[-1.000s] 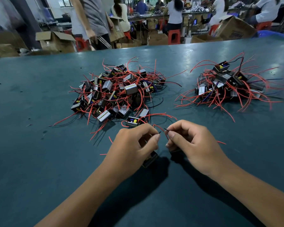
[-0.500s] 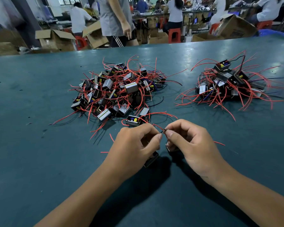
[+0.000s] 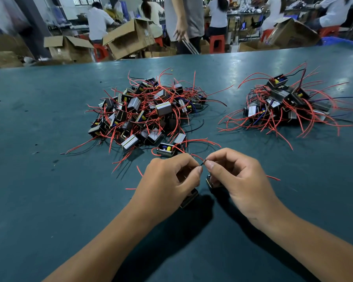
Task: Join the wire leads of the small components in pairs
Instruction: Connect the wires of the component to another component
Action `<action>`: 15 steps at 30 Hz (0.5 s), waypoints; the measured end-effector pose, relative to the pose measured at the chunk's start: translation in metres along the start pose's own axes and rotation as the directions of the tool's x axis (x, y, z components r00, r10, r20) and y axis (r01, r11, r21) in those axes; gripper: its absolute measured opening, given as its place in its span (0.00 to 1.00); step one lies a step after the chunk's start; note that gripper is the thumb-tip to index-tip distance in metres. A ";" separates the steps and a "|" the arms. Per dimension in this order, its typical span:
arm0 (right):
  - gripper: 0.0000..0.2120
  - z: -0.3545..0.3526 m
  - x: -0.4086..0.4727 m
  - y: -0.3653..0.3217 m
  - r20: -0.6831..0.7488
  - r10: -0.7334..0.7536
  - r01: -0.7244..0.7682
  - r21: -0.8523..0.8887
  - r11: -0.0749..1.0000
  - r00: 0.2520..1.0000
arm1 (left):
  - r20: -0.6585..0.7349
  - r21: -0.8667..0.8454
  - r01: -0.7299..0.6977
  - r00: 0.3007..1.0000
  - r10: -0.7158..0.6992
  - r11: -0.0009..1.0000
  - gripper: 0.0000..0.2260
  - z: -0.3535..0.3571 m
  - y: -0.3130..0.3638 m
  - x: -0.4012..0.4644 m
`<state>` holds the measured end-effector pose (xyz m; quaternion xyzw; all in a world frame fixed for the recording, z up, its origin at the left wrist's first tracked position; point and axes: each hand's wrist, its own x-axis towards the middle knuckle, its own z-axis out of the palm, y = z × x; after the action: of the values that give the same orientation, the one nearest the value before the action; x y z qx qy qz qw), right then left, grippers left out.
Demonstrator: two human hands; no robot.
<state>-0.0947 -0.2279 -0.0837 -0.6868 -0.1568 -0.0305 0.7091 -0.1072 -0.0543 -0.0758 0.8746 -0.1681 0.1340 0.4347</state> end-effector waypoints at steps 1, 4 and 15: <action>0.05 0.001 0.000 0.000 -0.004 0.001 -0.001 0.009 1.000 1.000 | 0.000 -0.002 -0.001 1.000 0.001 1.000 0.06 0.000 0.000 0.000; 0.05 0.003 -0.001 0.000 -0.015 0.000 0.000 0.018 1.000 1.000 | 0.002 -0.008 -0.007 1.000 0.007 1.000 0.06 0.000 0.001 -0.001; 0.08 0.008 -0.001 0.000 -0.075 -0.020 0.022 0.021 1.000 0.997 | -0.013 -0.008 -0.038 0.999 0.038 0.999 0.06 0.002 -0.002 0.000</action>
<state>-0.0971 -0.2200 -0.0835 -0.6755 -0.1376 -0.0621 0.7217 -0.1061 -0.0551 -0.0785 0.8686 -0.1826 0.1470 0.4366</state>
